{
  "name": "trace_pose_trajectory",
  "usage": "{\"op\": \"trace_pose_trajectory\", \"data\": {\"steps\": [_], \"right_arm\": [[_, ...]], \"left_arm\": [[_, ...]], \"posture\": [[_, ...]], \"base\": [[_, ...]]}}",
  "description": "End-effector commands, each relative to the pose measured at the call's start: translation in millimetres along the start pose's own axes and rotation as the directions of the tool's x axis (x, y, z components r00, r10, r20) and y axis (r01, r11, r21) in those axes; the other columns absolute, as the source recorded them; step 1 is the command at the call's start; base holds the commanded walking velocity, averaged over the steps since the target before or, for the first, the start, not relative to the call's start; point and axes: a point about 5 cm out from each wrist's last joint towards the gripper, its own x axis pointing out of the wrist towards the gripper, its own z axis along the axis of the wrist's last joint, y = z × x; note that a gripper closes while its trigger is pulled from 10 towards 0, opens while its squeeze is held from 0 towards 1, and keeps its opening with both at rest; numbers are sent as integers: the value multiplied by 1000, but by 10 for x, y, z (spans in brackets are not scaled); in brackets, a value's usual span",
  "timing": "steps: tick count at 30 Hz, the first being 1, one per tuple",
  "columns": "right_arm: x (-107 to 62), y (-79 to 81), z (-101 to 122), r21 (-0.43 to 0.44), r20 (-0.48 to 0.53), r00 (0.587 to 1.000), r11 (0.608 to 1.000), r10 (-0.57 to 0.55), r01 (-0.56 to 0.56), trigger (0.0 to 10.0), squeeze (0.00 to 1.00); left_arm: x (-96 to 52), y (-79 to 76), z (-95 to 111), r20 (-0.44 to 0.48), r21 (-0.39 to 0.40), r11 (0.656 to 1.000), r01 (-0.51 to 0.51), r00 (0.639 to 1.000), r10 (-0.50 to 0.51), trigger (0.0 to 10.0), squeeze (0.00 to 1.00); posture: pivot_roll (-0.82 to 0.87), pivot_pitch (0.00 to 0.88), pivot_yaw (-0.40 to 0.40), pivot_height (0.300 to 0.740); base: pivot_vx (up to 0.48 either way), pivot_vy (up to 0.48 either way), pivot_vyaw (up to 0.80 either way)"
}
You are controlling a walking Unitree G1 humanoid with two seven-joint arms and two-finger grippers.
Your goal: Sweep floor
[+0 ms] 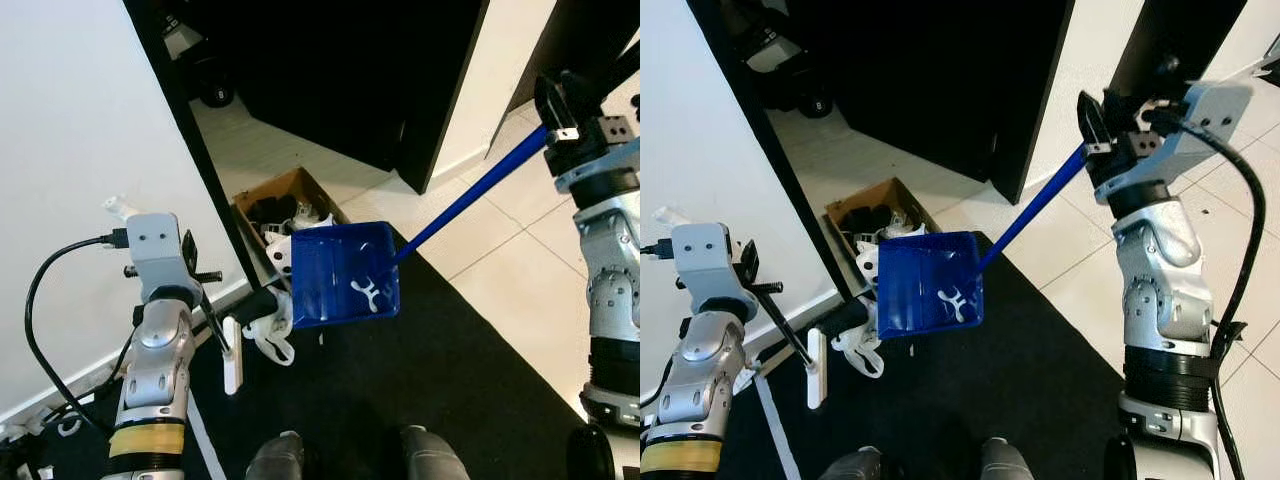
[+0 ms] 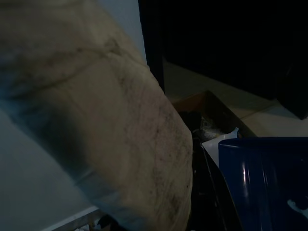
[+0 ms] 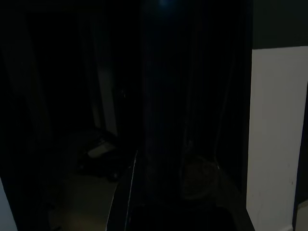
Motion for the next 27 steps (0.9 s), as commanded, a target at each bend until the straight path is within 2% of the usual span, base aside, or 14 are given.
{"op": "trace_pose_trajectory", "data": {"steps": [1,14,23,27], "right_arm": [[30,0,194,13,85,996,1000,2,-3,10000,0],[93,-11,361,-16,159,987,1000,-17,20,10000,0],[92,-9,366,-19,162,987,1000,-15,18,10000,0],[91,-17,346,-16,156,988,1000,-19,22,10000,0]], "left_arm": [[23,-10,33,18,29,1000,2,1000,-3,10000,0],[17,-66,14,15,26,1000,14,1000,-14,10000,0],[9,-83,6,17,31,999,20,1000,-21,10000,0],[7,-93,8,20,32,999,28,999,-29,10000,0]], "posture": [[-10,68,23,740],[-8,60,17,740],[-8,64,15,740],[-7,68,17,740]], "base": [[0,0,0],[0,0,0],[0,0,0],[302,0,0]]}}
